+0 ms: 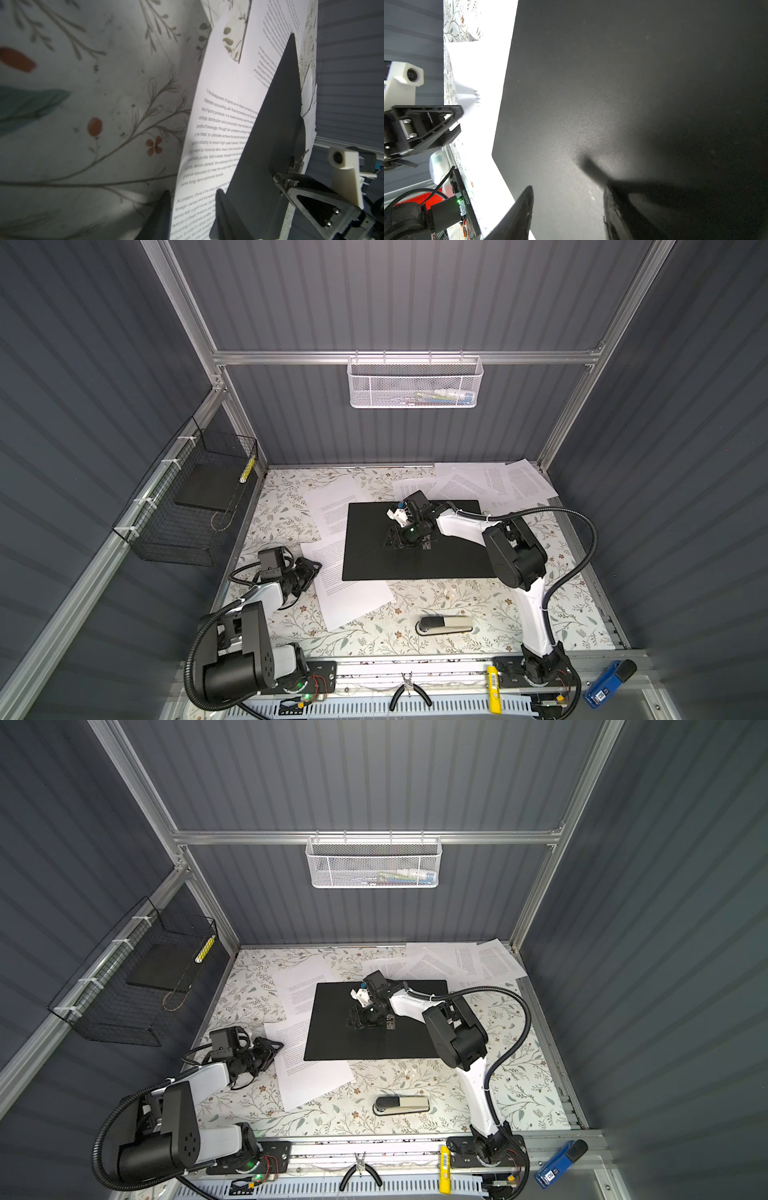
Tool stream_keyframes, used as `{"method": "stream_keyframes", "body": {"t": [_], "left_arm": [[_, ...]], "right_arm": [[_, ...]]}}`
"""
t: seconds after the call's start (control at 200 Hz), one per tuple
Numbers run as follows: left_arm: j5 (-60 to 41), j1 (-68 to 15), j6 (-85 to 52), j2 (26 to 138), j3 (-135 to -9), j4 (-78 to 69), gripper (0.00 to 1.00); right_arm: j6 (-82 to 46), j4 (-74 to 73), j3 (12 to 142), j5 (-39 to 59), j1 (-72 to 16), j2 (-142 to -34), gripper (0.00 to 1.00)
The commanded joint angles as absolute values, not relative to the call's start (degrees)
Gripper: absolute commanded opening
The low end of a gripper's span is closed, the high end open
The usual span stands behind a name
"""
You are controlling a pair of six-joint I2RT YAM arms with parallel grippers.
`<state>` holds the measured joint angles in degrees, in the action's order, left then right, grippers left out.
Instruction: Put the files into the folder
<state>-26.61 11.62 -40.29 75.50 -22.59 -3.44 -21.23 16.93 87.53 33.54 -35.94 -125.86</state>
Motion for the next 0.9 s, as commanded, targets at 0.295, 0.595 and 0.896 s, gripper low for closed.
{"method": "stream_keyframes", "body": {"t": [0.295, 0.595, 0.896], "left_arm": [[-22.44, 11.78, -38.75, 77.71, -27.64, 5.56, 0.00], [-19.33, 11.78, -34.10, 59.58, -40.89, 28.71, 0.00], [-35.96, 9.49, -32.90, 55.74, -57.71, 32.35, 0.00]], "right_arm": [[-22.62, 16.58, 87.65, 36.60, -36.05, -126.50, 0.57], [-27.05, 7.97, 83.16, 39.10, -33.68, -114.70, 0.84], [-31.48, -2.35, 71.49, 39.56, -28.00, -101.75, 0.99]]}}
